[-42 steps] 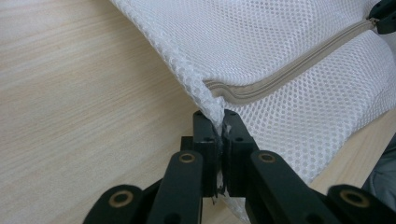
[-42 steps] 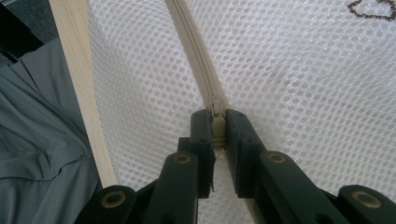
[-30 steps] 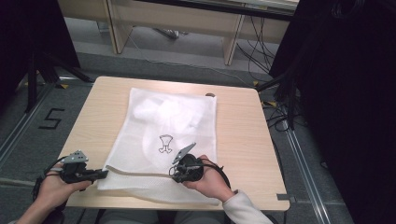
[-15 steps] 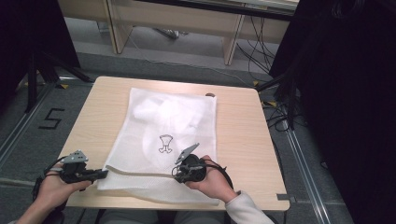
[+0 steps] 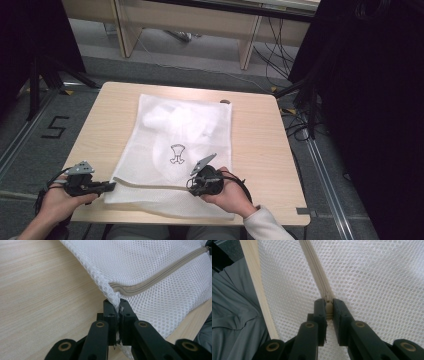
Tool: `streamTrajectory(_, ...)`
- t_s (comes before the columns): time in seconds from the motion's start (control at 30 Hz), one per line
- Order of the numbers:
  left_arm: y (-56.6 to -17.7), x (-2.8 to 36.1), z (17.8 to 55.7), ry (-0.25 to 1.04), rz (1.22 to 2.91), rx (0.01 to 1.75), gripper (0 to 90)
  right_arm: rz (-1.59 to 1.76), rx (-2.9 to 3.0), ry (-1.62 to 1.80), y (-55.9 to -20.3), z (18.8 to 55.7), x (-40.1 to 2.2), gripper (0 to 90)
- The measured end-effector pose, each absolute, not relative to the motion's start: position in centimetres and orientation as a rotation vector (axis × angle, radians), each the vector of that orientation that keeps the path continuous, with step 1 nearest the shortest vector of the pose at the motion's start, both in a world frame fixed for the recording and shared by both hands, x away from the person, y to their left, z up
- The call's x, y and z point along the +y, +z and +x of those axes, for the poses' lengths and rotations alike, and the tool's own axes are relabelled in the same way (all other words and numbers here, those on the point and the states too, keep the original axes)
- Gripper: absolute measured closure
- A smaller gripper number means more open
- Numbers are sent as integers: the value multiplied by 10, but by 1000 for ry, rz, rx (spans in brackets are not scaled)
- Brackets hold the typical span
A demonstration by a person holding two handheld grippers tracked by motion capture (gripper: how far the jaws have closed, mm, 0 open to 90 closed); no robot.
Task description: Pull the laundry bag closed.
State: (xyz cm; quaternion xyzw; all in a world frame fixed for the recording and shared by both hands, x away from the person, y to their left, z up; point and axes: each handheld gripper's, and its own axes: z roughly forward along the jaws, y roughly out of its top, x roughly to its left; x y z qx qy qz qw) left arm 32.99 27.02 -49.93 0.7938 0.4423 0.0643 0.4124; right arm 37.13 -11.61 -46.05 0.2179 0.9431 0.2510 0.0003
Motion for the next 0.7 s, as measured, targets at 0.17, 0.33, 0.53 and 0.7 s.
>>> streamTrajectory(0.17, -501, 269, 330, 181, 1977, 1113, 855, 692, 2956, 788, -460, 371, -118, 824)
streamTrajectory(0.33, -501, 269, 330, 183, 1977, 1115, 855, 700, 2954, 786, -460, 370, -122, 824)
streamTrajectory(0.53, -500, 270, 330, 172, 1987, 1114, 855, 702, 2947, 793, -460, 370, -126, 824)
streamTrajectory(0.7, -501, 269, 330, 181, 1977, 1116, 855, 714, 2948, 796, -460, 370, -128, 824)
